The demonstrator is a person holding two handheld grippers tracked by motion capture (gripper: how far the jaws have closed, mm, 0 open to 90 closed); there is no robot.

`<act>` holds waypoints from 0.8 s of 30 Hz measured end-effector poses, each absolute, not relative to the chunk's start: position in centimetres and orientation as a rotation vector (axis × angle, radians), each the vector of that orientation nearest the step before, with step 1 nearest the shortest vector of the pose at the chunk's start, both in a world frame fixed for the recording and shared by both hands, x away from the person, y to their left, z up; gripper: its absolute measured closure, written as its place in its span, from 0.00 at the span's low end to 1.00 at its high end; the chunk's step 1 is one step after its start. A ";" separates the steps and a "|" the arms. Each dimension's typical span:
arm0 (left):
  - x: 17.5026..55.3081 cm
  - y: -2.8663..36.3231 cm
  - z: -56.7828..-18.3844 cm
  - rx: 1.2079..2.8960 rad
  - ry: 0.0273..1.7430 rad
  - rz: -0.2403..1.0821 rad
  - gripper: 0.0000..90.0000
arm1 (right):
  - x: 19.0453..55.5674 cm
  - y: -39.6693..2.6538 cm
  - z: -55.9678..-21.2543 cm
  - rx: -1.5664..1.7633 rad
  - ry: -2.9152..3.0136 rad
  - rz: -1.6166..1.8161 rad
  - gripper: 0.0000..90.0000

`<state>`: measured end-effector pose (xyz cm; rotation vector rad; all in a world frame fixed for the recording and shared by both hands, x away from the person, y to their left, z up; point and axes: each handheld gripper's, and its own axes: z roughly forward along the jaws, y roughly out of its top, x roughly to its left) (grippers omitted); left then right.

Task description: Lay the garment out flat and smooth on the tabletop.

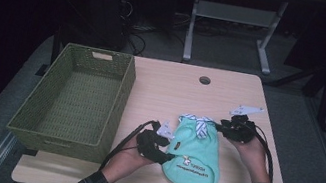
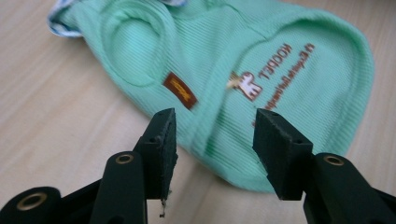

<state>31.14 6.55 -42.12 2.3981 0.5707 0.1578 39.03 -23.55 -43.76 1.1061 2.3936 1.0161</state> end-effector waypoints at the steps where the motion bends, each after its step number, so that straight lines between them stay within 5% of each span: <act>1: 31.7 6.6 -41.9 2.389 0.575 0.166 0.53 | 39.0 -23.7 -43.7 1.113 2.390 1.022 0.72; 24: 39.8 5.4 -41.8 2.305 0.652 0.206 0.51 | 39.4 -23.6 -43.9 1.128 2.383 1.051 0.70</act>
